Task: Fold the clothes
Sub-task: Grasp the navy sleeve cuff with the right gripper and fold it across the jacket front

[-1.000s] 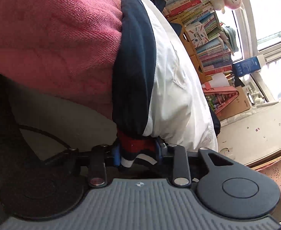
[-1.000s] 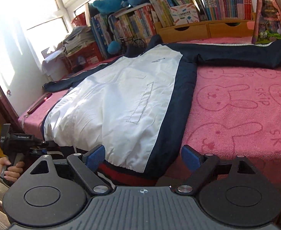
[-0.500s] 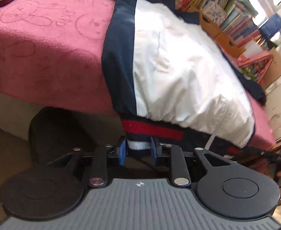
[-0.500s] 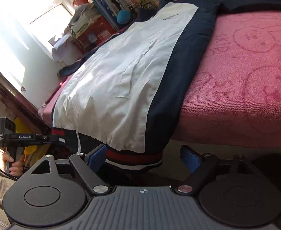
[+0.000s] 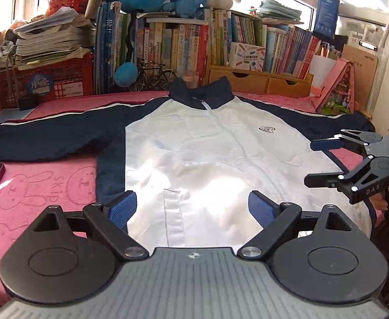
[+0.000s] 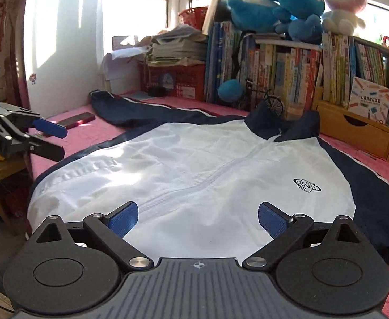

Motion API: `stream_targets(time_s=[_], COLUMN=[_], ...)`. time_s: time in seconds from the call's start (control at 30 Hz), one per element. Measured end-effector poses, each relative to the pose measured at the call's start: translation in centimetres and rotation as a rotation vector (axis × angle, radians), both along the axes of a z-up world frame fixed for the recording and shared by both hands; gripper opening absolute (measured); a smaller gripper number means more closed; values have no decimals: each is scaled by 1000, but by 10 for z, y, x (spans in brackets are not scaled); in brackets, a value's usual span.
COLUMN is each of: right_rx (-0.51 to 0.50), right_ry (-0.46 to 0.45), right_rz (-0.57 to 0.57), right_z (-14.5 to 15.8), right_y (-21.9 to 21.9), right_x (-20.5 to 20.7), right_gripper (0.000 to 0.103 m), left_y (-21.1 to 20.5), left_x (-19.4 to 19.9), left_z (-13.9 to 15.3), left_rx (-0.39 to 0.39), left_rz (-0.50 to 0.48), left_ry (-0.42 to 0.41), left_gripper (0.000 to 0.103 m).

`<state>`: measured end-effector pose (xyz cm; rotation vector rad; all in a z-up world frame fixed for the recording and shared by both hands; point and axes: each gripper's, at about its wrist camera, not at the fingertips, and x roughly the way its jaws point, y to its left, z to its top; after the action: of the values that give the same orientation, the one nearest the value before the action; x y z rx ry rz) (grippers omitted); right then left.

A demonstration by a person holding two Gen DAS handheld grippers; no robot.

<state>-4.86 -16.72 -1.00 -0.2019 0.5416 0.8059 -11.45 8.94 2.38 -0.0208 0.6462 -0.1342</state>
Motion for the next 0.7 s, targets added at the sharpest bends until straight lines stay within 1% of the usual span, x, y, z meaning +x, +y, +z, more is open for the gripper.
stream_targets(time_s=[0.03, 0.07, 0.13, 0.17, 0.2, 0.23, 0.27, 0.3, 0.33, 0.37, 0.4, 0.47, 0.5, 0.53, 0.57, 0.6, 0.63, 0.67, 0.7], right_rx=[6, 23, 42, 50, 57, 99, 142, 218, 282, 339, 395, 442, 452, 447, 401, 371, 378, 395, 412], right_ry=[39, 86, 190, 207, 223, 227, 230, 215, 173, 131, 88, 90, 128, 181, 135, 131, 146, 150, 154], right_rz=[-36, -87, -315, -442, -569, -662, -754, -897, -1015, -1150, -1284, -1401, -1422, -1414, -1382, -1360, -1353, -1335, -1317], right_z=[-7, -13, -29, -32, -35, -34, -32, -31, -29, -31, -32, -40, -48, -55, -58, -60, -62, -56, -50], right_y=[-3, -15, -70, -103, -137, -167, -197, -234, -260, -285, -309, -340, -355, -363, -365, -366, -368, -365, -361], right_x=[18, 36, 77, 90, 103, 106, 109, 110, 106, 103, 101, 107, 120, 134, 145, 155, 162, 165, 167], right_gripper=[97, 97, 96, 95, 87, 87, 87, 90, 93, 100, 101, 102, 103, 103, 103, 102, 99, 49, 3], left_y=[-3, -5, -5, -3, 3, 7, 7, 7, 7, 7, 8, 8, 7, 6, 6, 6, 6, 6, 6], left_x=[4, 8, 13, 13, 10, 8, 7, 6, 6, 5, 5, 4, 5, 5, 4, 4, 3, 1, 0], left_z=[-12, -24, -44, -52, -54, -56, -56, -56, -56, -56, -57, -59, -59, -59, -60, -61, -61, -62, -63], left_rx=[31, 61, 111, 126, 99, 75, 77, 78, 80, 81, 79, 74, 74, 72, 71, 69, 67, 65, 63], left_rz=[-4, -8, 2, 12, 19, 24, 26, 28, 30, 32, 33, 32, 33, 34, 35, 36, 36, 37, 40], left_ry=[28, 55, 115, 143, 139, 135, 130, 125, 121, 116, 111, 98, 92, 85, 77, 68, 60, 50, 36], left_gripper=[91, 91, 91, 92, 93, 93, 95, 98, 99, 102, 103, 103, 103, 103, 103, 103, 103, 103, 103])
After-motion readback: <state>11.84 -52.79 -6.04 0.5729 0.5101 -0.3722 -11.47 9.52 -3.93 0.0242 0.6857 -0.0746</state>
